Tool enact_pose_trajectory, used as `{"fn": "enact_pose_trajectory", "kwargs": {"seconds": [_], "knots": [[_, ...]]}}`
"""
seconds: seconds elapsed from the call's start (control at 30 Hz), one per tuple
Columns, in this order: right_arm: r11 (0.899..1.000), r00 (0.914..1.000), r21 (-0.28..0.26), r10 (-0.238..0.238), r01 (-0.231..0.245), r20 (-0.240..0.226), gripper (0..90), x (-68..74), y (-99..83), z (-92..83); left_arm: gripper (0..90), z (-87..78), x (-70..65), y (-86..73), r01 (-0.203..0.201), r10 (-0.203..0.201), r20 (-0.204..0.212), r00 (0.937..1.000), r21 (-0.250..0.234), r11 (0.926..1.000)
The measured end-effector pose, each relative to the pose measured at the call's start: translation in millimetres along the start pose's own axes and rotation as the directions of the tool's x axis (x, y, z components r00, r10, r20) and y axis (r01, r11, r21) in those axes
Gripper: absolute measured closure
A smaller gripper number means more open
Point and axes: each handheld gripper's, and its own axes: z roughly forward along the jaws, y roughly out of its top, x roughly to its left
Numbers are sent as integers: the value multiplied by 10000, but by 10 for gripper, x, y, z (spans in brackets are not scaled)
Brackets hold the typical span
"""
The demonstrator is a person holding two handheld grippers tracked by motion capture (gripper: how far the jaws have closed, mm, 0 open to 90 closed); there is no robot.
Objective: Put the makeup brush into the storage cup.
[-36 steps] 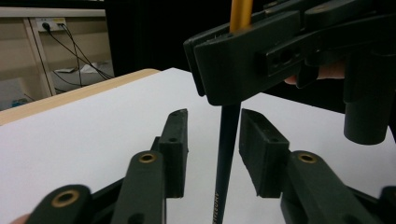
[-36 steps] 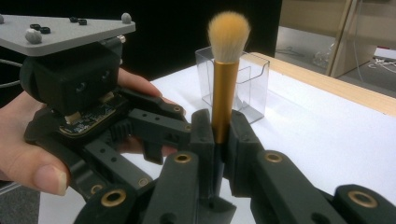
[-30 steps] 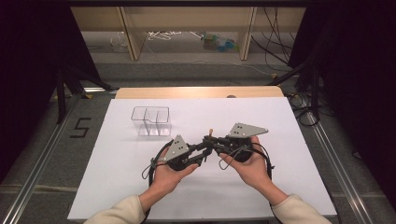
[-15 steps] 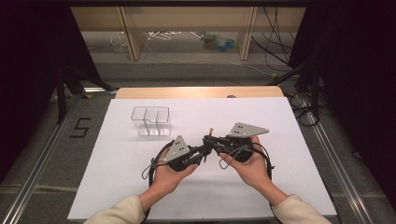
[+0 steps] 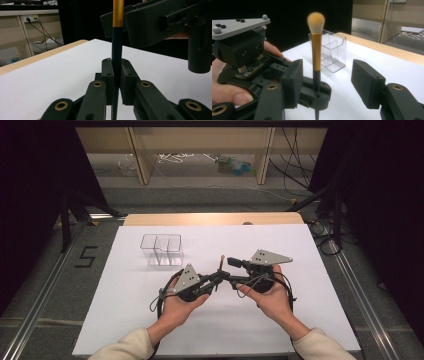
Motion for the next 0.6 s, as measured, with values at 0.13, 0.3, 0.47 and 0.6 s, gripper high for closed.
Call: {"fn": "enact_pose_trajectory", "kwargs": {"seconds": [0.13,0.3,0.47,0.6], "knots": [[9999,9999,56,107,-107,-33,378,-21,-10,-19,828,-20,29,-4,-32,32,-113,9999,28,10000],[9998,9998,-13,175,-175,7,356,-35,-23,-32,828,-35,49,1,-141,141,-187,9997,5,9999],[9999,9999,62,134,-134,61,344,-47,-27,-54,828,-62,81,7,-179,179,-249,9995,-4,9998],[9999,9999,59,125,-126,83,340,-61,-33,-68,828,-98,123,25,-238,236,-336,9992,-41,9997]]}}
